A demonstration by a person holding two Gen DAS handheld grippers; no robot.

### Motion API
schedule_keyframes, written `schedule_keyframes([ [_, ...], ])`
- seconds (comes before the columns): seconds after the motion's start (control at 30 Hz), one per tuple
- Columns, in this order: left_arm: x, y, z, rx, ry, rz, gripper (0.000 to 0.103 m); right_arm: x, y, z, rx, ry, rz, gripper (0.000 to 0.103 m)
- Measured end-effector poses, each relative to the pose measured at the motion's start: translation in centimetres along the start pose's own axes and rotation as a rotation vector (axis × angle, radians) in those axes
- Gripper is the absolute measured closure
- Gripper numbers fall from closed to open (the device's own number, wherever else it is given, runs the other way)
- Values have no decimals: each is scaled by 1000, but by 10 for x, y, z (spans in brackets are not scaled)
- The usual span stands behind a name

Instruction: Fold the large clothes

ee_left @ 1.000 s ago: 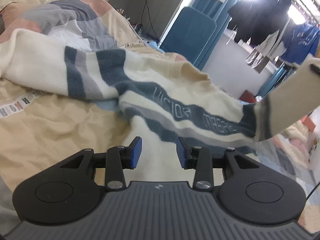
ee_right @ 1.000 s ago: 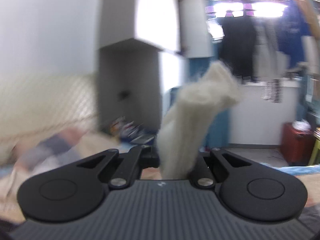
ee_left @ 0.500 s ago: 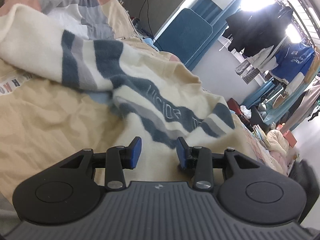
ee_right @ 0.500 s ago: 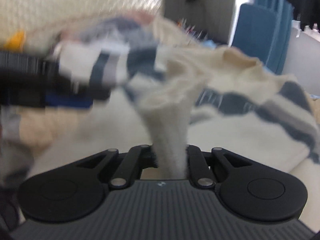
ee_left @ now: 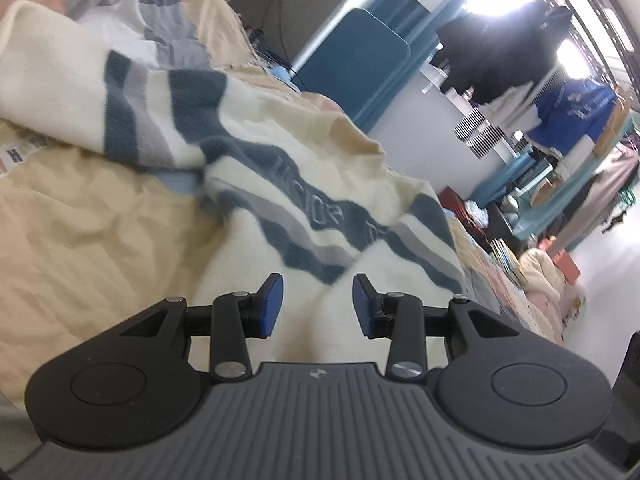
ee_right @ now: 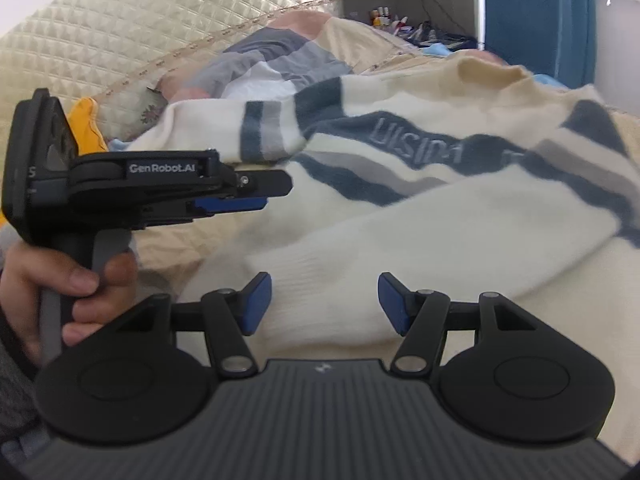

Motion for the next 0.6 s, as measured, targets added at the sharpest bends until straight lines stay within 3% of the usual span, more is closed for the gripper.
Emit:
schedule_keyframes([
  [0.17,22,10,14,12,58,-61,62,-2,-8,24,131,29,33,42],
  [0.33,48,44,18,-52,164,-143,79,2,6,58,256,137,79,42],
  [0.47,56,62,10,-137,201,-178,84,4,32,74,278,178,50,45],
  [0.6,55,62,8,-144,196,-171,85,16,56,79,269,182,-35,48],
])
Point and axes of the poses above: each gripper's, at about its wrist camera, not at the fingertips, and y roughly the way its jaws point, z to its right, x to its underside, the point moved 4 cm from there along y, roughly the way its jaws point, and after that the axes turned 12 degrees about -y, right-handed, at the moved point
